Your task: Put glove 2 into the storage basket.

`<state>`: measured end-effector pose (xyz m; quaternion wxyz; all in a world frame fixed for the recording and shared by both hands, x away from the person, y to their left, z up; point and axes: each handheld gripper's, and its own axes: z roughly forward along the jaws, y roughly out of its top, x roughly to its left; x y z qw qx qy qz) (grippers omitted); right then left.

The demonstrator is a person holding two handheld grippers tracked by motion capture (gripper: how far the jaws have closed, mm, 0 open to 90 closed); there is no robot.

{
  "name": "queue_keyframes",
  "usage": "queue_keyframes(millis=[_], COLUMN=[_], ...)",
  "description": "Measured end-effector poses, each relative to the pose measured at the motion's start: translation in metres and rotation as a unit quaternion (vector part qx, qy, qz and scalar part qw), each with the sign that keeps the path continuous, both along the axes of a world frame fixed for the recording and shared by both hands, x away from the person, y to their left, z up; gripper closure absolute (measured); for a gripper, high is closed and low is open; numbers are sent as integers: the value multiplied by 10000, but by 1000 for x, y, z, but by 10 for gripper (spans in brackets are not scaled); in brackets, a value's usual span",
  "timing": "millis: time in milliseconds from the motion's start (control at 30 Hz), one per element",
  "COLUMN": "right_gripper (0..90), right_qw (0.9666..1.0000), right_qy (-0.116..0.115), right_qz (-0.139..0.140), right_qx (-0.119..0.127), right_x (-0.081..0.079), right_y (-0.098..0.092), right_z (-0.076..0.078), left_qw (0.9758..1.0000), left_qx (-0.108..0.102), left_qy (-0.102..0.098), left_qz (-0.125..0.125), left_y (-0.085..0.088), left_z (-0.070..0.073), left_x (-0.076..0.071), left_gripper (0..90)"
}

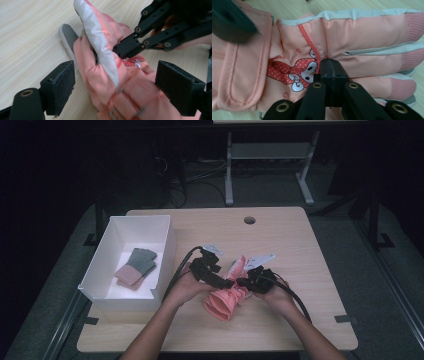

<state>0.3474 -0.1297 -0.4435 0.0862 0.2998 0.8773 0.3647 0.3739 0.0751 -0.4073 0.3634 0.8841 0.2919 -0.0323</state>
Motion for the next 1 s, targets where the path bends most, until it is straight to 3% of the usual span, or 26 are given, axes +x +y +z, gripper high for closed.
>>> queue_keyframes(millis=[100, 267, 500, 800, 1000], right_gripper=[900, 900, 900, 900, 900], right_qw=[10000, 10000, 9999, 9997, 9995], right_qy=[-2, -31, -37, -29, -23], right_qz=[10, 25, 10, 29, 29], right_qx=[5, -3, 103, 248, 329], right_x=[0, 0, -3, -4, -3], right_y=[0, 0, -4, -8, -10], right_z=[-1, -1, -4, -5, -5], left_qw=[9999, 9981, 9948, 9948, 9935], left_qx=[39, 135, 56, 199, 259], left_qy=[142, 604, 1018, 999, 1108], left_qz=[-6, -14, -21, -14, 15], left_y=[-6, -13, -12, -18, -14], left_z=[-9, -31, -47, -46, -45], left_x=[5, 8, 11, 7, 10], left_gripper=[152, 130, 128, 147, 283])
